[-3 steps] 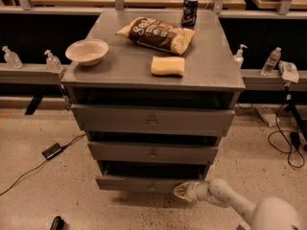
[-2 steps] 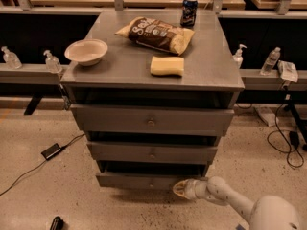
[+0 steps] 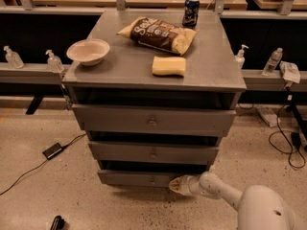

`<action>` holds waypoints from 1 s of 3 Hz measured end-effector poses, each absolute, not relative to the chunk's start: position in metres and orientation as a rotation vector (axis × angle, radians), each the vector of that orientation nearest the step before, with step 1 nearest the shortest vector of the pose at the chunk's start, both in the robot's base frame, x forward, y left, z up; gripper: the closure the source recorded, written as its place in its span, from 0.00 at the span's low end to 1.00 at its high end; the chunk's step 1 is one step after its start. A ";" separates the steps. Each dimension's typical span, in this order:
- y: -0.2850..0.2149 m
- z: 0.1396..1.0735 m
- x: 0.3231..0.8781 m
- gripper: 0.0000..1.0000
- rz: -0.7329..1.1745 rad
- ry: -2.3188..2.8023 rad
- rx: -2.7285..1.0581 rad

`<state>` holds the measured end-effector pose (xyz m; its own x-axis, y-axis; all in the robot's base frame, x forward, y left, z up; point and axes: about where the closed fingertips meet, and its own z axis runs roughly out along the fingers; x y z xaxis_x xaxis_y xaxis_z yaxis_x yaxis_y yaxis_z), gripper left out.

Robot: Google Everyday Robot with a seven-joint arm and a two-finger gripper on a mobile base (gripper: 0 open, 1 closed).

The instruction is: Close bottom drawer

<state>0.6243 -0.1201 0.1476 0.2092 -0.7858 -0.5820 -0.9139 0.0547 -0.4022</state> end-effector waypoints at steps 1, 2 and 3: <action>-0.110 0.145 0.637 1.00 0.200 1.605 -1.772; -0.110 0.145 0.637 1.00 0.199 1.605 -1.773; -0.116 0.144 0.636 1.00 0.215 1.620 -1.734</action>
Offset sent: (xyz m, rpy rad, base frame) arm 0.0241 0.0033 -0.0039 -0.0156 0.0111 -0.0344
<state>0.6362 -0.1156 0.1437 0.1881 -0.7917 -0.5813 -0.9159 0.0722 -0.3947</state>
